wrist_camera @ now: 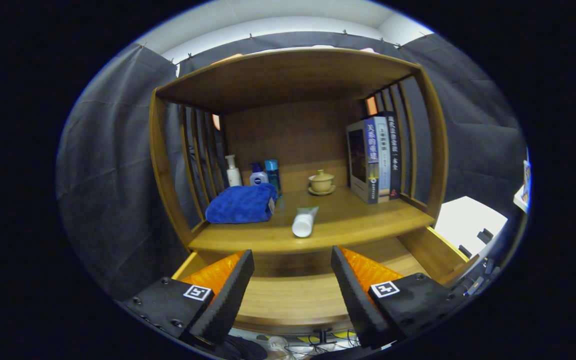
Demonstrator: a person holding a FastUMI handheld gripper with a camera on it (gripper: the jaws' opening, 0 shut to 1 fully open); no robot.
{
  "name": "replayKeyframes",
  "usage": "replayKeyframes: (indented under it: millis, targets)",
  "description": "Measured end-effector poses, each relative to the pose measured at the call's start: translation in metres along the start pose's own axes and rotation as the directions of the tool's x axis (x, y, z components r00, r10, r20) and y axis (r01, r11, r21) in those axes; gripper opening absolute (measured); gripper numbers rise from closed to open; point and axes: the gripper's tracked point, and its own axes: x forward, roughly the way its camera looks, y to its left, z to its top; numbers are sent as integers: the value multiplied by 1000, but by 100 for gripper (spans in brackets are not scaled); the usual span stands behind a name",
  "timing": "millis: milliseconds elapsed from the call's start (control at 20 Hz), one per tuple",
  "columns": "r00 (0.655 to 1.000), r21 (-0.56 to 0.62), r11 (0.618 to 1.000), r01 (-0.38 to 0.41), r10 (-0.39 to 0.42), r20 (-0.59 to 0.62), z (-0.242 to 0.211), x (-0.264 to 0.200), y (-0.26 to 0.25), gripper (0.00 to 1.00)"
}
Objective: Pull open the drawer, take out the items inside it, and place them on the countertop above the cabinet.
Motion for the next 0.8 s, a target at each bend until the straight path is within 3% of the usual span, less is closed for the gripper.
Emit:
replayKeyframes:
  millis: [400, 800]
  targets:
    - [999, -41, 999, 18, -16, 50, -32, -34, -13, 98]
    - [999, -66, 997, 36, -38, -32, -71, -34, -31, 98]
